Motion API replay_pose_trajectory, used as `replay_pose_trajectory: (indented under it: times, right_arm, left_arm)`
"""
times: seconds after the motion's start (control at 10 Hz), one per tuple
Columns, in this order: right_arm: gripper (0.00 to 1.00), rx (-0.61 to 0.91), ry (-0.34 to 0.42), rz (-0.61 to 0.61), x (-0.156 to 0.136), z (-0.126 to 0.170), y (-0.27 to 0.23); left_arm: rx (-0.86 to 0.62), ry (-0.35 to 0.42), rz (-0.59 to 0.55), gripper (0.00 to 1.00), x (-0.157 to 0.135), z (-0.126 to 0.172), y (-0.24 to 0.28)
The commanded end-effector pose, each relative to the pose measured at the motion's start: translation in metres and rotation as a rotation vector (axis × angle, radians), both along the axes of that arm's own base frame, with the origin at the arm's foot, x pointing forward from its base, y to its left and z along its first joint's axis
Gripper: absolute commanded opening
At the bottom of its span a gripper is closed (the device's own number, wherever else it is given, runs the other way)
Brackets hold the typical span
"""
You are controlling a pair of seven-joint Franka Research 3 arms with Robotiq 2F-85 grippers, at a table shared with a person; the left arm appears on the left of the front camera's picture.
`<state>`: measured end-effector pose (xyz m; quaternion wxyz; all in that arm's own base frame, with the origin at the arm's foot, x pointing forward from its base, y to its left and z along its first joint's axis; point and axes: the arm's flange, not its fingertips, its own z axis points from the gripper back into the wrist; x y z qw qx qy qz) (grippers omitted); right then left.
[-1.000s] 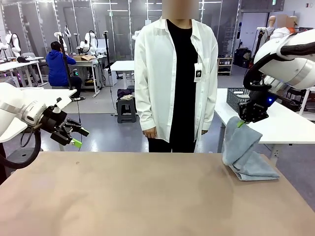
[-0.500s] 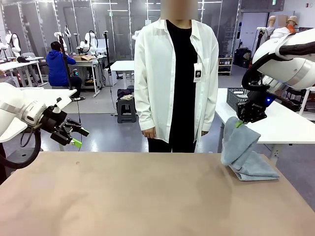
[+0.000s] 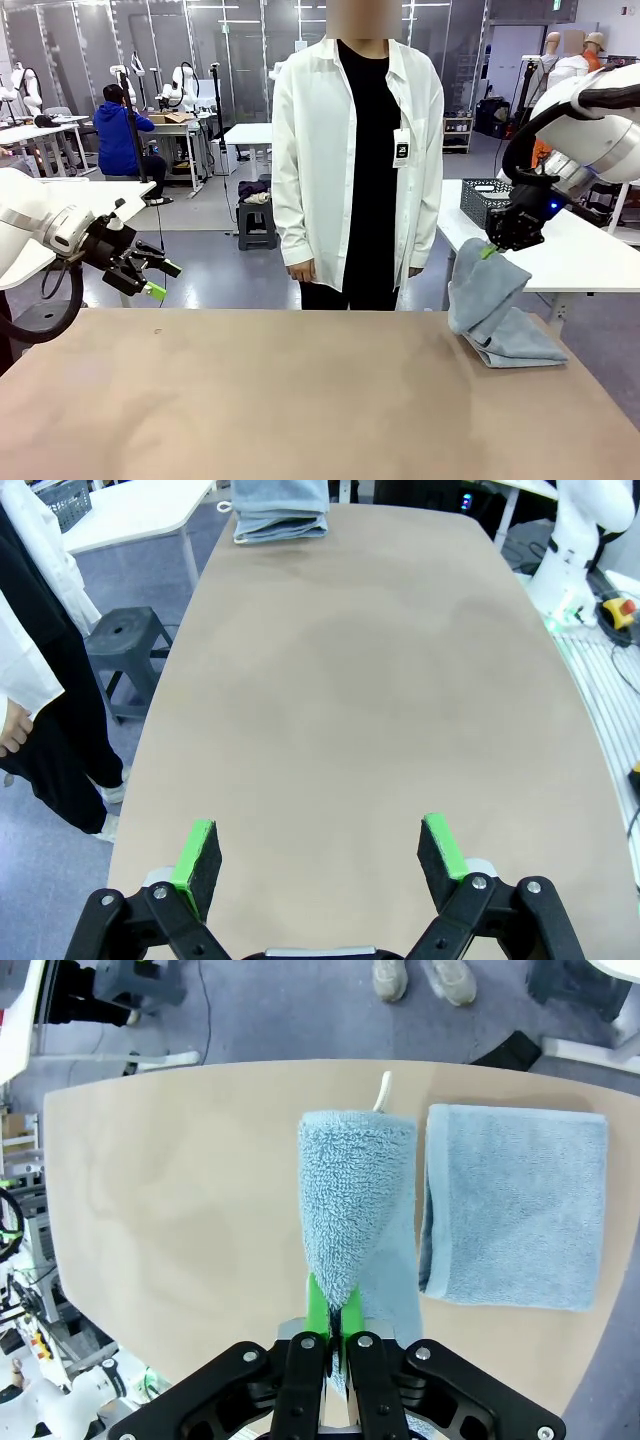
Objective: Fold the towels and place them in the basket.
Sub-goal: Stack the folded Towel with hook on the right side of the table.
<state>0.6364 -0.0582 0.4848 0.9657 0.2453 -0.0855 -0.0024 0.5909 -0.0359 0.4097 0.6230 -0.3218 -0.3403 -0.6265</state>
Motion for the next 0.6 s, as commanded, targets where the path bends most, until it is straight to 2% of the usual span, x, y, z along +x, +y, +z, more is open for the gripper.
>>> replay_pose_trajectory:
  times: [0.0, 0.3, 0.5]
  right_arm:
    - [0.05, 0.05, 0.022, 0.03, 0.014, -0.002, -0.014]
    - [0.05, 0.121, 0.035, 0.051, 0.031, -0.032, -0.042]
    - [0.05, 0.151, 0.071, 0.039, 0.039, -0.057, -0.067]
  left_arm:
    - [0.0, -0.002, -0.001, 1.0, -0.001, 0.002, 0.0]
    - [0.0, -0.002, -0.001, 1.0, -0.001, 0.002, 0.0]
    - [0.0, -0.002, -0.001, 1.0, -0.001, 0.002, 0.0]
